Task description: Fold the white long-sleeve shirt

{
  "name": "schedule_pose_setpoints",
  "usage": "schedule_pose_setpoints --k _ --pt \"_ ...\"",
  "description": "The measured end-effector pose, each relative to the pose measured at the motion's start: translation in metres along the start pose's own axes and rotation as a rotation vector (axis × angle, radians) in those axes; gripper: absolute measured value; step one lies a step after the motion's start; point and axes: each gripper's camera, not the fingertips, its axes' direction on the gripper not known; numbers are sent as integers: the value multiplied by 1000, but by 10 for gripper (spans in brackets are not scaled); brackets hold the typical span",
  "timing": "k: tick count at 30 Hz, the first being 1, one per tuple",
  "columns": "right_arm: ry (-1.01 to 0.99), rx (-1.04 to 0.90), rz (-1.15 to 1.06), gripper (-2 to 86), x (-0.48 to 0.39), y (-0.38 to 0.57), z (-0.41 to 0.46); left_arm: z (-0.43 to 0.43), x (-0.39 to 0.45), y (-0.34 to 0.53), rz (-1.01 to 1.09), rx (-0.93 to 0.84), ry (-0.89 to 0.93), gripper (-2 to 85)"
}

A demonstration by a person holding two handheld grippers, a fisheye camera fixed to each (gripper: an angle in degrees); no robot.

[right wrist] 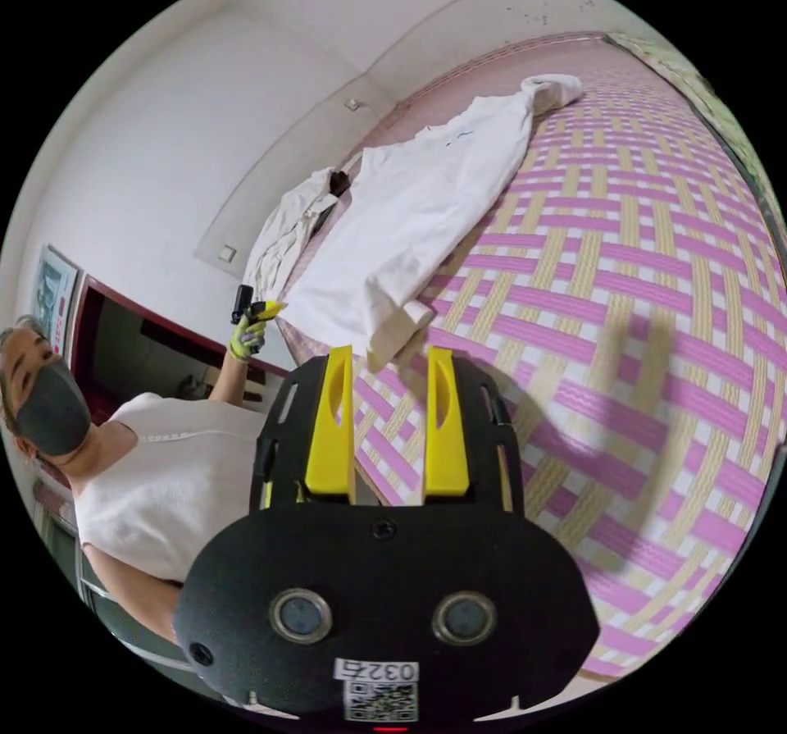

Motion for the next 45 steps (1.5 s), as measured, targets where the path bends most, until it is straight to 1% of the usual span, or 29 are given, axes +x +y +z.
schedule_pose_setpoints --k 1,2,3,4,5,6,7,8,9,10,12,13,15,18,19,21,24,26,28,30,32,33,35,37,39,41,43,45 --pt "-9 5 -26 82 -5 -2 -1 1 1 -2 3 -10 -10 31" --pt "-22 60 -86 47 -22 -4 -12 -1 5 -4 20 -5 6 1" --pt "-42 158 -148 11 -43 -3 -33 -10 9 -6 53 32 91 -6" --pt "-50 216 -184 8 -53 0 -46 -16 9 -6 66 59 148 -9" --pt "-73 343 -258 2 -71 10 -72 -29 6 -5 75 116 258 -12" --pt "-74 437 -274 0 -78 21 -92 -39 -2 -3 57 163 340 -13" --pt "-52 455 -257 -1 -79 24 -99 -43 -8 -2 41 178 362 -13" --pt "22 429 -206 3 -75 27 -103 -49 -20 1 6 190 358 -12" --pt "94 374 -131 15 -66 28 -98 -51 -31 4 -36 182 310 -9" --pt "115 351 -99 25 -61 30 -92 -51 -36 6 -55 172 285 -4" --pt "106 222 -55 54 -48 33 -58 -48 -48 14 -94 140 251 22" --pt "112 188 -51 63 -47 34 -47 -48 -50 16 -92 144 248 31" --pt "186 68 -77 92 -50 34 -7 -51 -55 22 -97 160 212 38" --pt "264 4 -163 114 -66 37 24 -50 -53 22 -85 140 182 56" --pt "287 3 -179 116 -70 38 28 -50 -52 22 -78 136 185 57" --pt "396 11 -220 118 -82 41 42 -50 -50 24 -62 121 180 61" --pt "455 8 -267 114 -92 36 62 -46 -53 26 -65 91 141 58" --pt "515 14 -284 104 -96 30 71 -42 -55 25 -64 81 158 46" --pt "530 40 -309 73 -102 25 72 -41 -55 25 -62 90 177 22" --pt "536 104 -369 10 -122 24 59 -44 -55 23 -63 112 197 -5" --pt "583 182 -371 0 -142 30 35 -48 -52 23 -49 123 201 -12" --pt "594 248 -355 -4 -153 39 12 -51 -49 24 -40 125 195 -13" --pt "588 293 -276 -6 -160 56 -21 -52 -46 26 -31 116 177 -13" --pt "550 263 -173 -7 -148 74 -39 -48 -46 28 -34 93 150 -13" --pt "499 148 4 -4 -106 93 -34 -35 -44 31 -17 46 188 -12" --pt "474 90 131 1 -73 107 -26 -24 -42 33 -9 6 205 -10" --pt "443 85 190 10 -56 119 -26 -15 -39 35 -11 -37 154 -5" --pt "410 123 203 51 -52 131 -39 -9 -34 40 -19 -58 106 24"
